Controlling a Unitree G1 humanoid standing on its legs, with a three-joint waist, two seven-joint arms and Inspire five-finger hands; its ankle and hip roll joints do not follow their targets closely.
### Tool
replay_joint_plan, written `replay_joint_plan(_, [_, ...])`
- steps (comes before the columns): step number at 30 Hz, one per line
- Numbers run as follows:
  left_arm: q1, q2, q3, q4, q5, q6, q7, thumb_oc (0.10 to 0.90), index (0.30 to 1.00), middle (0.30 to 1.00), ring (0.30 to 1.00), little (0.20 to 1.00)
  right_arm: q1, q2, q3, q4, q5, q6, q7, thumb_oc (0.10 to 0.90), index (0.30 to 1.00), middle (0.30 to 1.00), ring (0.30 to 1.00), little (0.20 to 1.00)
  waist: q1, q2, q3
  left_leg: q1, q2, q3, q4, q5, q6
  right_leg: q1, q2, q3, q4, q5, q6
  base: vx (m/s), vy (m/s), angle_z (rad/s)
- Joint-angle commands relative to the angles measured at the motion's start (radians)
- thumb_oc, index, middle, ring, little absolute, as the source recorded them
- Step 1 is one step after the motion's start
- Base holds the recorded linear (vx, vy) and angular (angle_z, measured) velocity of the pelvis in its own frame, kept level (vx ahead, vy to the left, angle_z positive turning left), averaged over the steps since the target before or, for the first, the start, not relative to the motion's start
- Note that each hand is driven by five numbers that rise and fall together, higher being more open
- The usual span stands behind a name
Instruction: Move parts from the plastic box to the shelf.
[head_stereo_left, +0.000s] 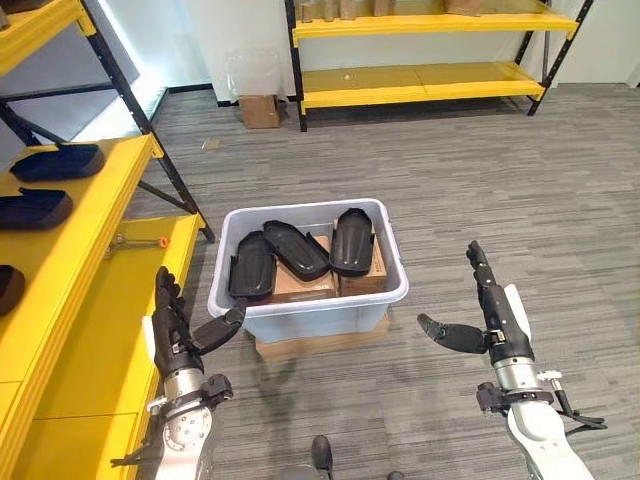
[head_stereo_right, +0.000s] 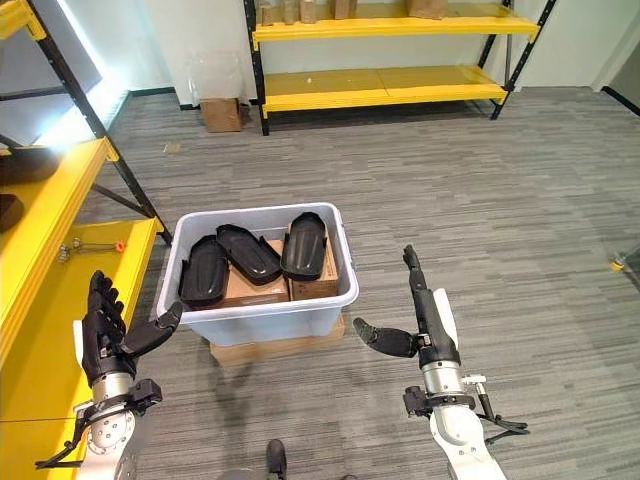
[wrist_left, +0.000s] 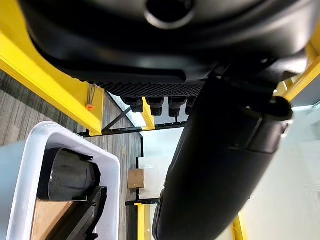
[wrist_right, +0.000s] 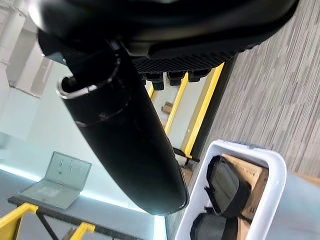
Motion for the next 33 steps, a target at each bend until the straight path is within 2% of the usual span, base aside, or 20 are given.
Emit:
replay_joint_plan(1, [-0.029, 0.059, 0.025, -0.107, 0.002, -0.083, -0.022, 0.900, 1.000, 1.000, 1.000, 1.000, -0.085, -0.025, -0.019, -0.047, 0.029, -0.058, -0.029, 0.900, 1.000, 1.000, 1.000, 1.000, 0.001, -0.028, -0.098, -0.087, 0.067, -0.022, 0.016, -0.007, -0.064, 0.003, 0.048, -0.028, -0.012, 0.038, -0.034, 0.09, 0.039, 0.14])
replay_joint_plan(6, [-0.024, 0.063, 0.027, -0.115, -0.004, -0.078, -0.045, 0.900, 1.000, 1.000, 1.000, 1.000, -0.082, -0.022, -0.025, -0.045, 0.026, -0.053, -0.026, 0.900, 1.000, 1.000, 1.000, 1.000, 0.006, -0.029, -0.100, -0.086, 0.063, -0.022, 0.003, -0.009, -0.060, 0.004, 0.040, -0.032, -0.009, 0.033, -0.026, 0.08, 0.052, -0.01])
replay_joint_plan(14, [-0.050, 0.075, 0.018, -0.118, -0.005, -0.088, -0.055, 0.900, 1.000, 1.000, 1.000, 1.000, -0.096, 0.002, -0.044, -0.048, 0.016, -0.078, -0.140, 0.900, 1.000, 1.000, 1.000, 1.000, 0.008, -0.026, -0.113, -0.080, 0.053, -0.010, -0.011, -0.021, -0.044, 0.008, 0.024, -0.043, 0.002, 0.025, -0.006, 0.08, 0.079, -0.01])
replay_joint_plan(17, [-0.084, 0.087, 0.017, -0.112, -0.007, -0.079, -0.065, 0.900, 1.000, 1.000, 1.000, 1.000, -0.114, 0.025, -0.054, -0.040, -0.006, -0.078, -0.157, 0.900, 1.000, 1.000, 1.000, 1.000, 0.005, -0.022, -0.130, -0.060, 0.037, -0.007, -0.020, -0.040, -0.022, -0.003, 0.007, -0.056, 0.040, 0.016, 0.012, 0.10, 0.148, 0.02])
replay_joint_plan(22, [-0.102, 0.093, 0.015, -0.104, -0.016, -0.051, -0.106, 0.900, 1.000, 1.000, 1.000, 1.000, -0.128, 0.038, -0.062, -0.039, -0.015, -0.058, -0.179, 0.900, 1.000, 1.000, 1.000, 1.000, -0.003, -0.024, -0.135, -0.032, 0.014, -0.016, -0.020, -0.069, 0.008, -0.045, -0.015, -0.051, 0.122, 0.059, 0.041, 0.07, 0.102, 0.03])
replay_joint_plan(26, [-0.121, 0.103, 0.006, -0.119, -0.007, -0.017, -0.121, 0.900, 1.000, 1.000, 1.000, 1.000, -0.151, 0.068, -0.073, -0.034, -0.023, -0.050, -0.187, 0.900, 1.000, 1.000, 1.000, 1.000, -0.015, -0.013, -0.133, 0.002, -0.027, -0.033, -0.020, -0.113, 0.064, -0.139, -0.038, -0.036, 0.297, 0.110, 0.083, 0.12, 0.202, 0.04])
replay_joint_plan(27, [-0.122, 0.104, 0.006, -0.119, -0.007, -0.016, -0.120, 0.900, 1.000, 1.000, 1.000, 1.000, -0.152, 0.070, -0.071, -0.034, -0.025, -0.049, -0.188, 0.900, 1.000, 1.000, 1.000, 1.000, -0.015, -0.012, -0.134, 0.003, -0.029, -0.034, -0.020, -0.114, 0.067, -0.144, -0.038, -0.034, 0.311, 0.111, 0.083, 0.11, 0.214, -0.01])
replay_joint_plan(29, [-0.135, 0.103, 0.001, -0.118, 0.001, -0.018, -0.122, 0.900, 1.000, 1.000, 1.000, 1.000, -0.158, 0.077, -0.063, -0.039, -0.042, -0.040, -0.200, 0.900, 1.000, 1.000, 1.000, 1.000, -0.018, -0.009, -0.134, 0.005, -0.049, -0.042, -0.020, -0.123, 0.092, -0.167, -0.026, -0.009, 0.420, 0.138, 0.085, 0.07, 0.169, -0.07])
replay_joint_plan(31, [-0.138, 0.103, -0.001, -0.116, 0.000, -0.019, -0.126, 0.900, 1.000, 1.000, 1.000, 1.000, -0.159, 0.077, -0.062, -0.038, -0.045, -0.040, -0.205, 0.900, 1.000, 1.000, 1.000, 1.000, -0.017, -0.009, -0.134, 0.005, -0.053, -0.043, -0.020, -0.124, 0.096, -0.173, -0.024, -0.005, 0.444, 0.145, 0.086, 0.04, 0.177, 0.00])
replay_joint_plan(32, [-0.147, 0.100, -0.006, -0.123, 0.018, -0.013, -0.108, 0.900, 1.000, 1.000, 1.000, 1.000, -0.168, 0.080, -0.044, -0.032, -0.066, -0.053, -0.223, 0.900, 1.000, 1.000, 1.000, 1.000, -0.014, 0.014, -0.121, 0.024, -0.061, -0.051, -0.020, -0.140, 0.122, -0.265, -0.022, -0.025, 0.729, 0.197, 0.084, 0.05, 0.286, -0.06])
replay_joint_plan(33, [-0.144, 0.098, -0.006, -0.124, 0.021, -0.012, -0.097, 0.900, 1.000, 1.000, 1.000, 1.000, -0.172, 0.080, -0.039, -0.029, -0.067, -0.056, -0.223, 0.900, 1.000, 1.000, 1.000, 1.000, -0.016, 0.019, -0.115, 0.032, -0.059, -0.052, -0.020, -0.143, 0.123, -0.299, -0.018, -0.029, 0.759, 0.200, 0.081, 0.04, 0.274, -0.23])
